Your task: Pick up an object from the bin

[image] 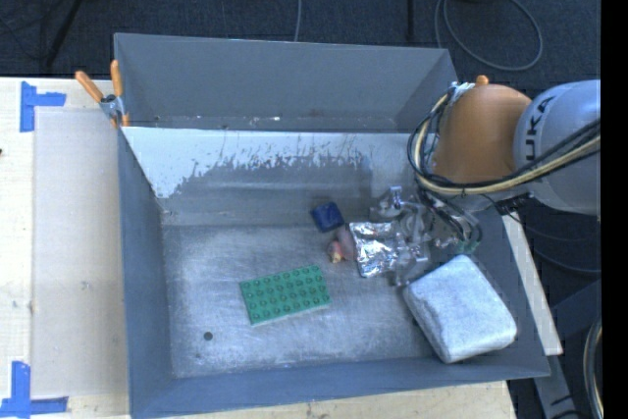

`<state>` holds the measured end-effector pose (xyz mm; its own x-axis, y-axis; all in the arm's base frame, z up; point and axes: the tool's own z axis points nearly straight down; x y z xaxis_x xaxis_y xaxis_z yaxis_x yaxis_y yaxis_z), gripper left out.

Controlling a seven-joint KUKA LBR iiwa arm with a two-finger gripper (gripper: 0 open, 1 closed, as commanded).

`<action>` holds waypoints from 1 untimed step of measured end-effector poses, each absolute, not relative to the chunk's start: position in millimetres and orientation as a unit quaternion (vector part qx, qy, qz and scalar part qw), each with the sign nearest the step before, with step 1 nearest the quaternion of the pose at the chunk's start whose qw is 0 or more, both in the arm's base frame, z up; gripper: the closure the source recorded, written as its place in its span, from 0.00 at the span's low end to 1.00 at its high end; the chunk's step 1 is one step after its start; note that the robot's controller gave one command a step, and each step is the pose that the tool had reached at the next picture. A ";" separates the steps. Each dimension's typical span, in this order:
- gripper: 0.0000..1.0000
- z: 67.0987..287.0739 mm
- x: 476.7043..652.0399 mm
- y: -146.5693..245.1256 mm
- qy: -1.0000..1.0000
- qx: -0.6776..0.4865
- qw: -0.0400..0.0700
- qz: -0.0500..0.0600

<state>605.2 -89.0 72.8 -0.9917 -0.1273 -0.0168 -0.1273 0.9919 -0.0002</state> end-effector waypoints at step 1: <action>1.00 75.7 604.9 -90.2 0.998 -0.064 0.007 -0.001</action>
Offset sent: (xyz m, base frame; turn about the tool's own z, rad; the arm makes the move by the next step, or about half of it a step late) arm 0.0000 0.0000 0.0000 0.0000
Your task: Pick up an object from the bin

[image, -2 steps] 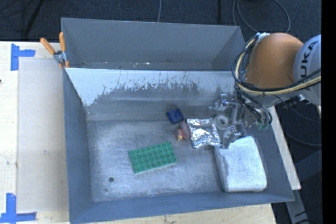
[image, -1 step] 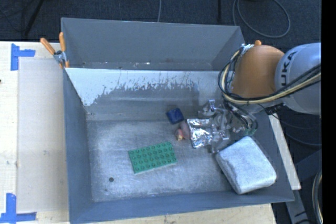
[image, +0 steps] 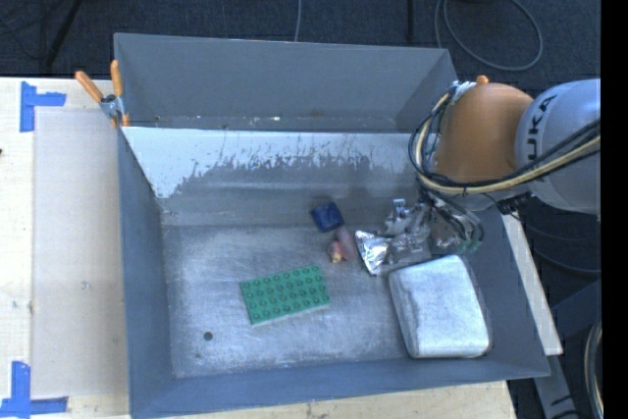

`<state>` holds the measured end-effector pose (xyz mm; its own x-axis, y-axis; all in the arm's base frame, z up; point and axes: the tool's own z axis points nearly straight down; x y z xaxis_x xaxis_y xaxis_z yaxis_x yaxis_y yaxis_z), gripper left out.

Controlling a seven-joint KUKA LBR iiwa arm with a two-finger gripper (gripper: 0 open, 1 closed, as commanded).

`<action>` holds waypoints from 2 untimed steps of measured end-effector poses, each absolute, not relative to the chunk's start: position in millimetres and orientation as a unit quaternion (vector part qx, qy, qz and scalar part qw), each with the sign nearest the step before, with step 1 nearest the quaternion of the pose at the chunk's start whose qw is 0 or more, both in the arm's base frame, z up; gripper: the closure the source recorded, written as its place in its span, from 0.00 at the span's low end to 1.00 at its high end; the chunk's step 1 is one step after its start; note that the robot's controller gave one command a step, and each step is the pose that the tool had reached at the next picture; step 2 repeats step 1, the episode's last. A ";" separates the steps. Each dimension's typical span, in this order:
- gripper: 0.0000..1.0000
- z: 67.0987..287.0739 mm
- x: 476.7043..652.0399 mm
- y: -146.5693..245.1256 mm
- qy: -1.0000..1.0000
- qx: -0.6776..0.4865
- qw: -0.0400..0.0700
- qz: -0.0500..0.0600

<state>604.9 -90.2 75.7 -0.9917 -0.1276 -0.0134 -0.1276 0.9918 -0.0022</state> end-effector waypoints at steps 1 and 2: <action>1.00 229.5 606.6 -74.2 0.997 -0.079 0.005 -0.001; 1.00 229.5 606.6 -74.2 0.997 -0.079 0.005 -0.001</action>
Offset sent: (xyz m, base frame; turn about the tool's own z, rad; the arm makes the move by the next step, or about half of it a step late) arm -0.0006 0.0161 0.1489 -0.0353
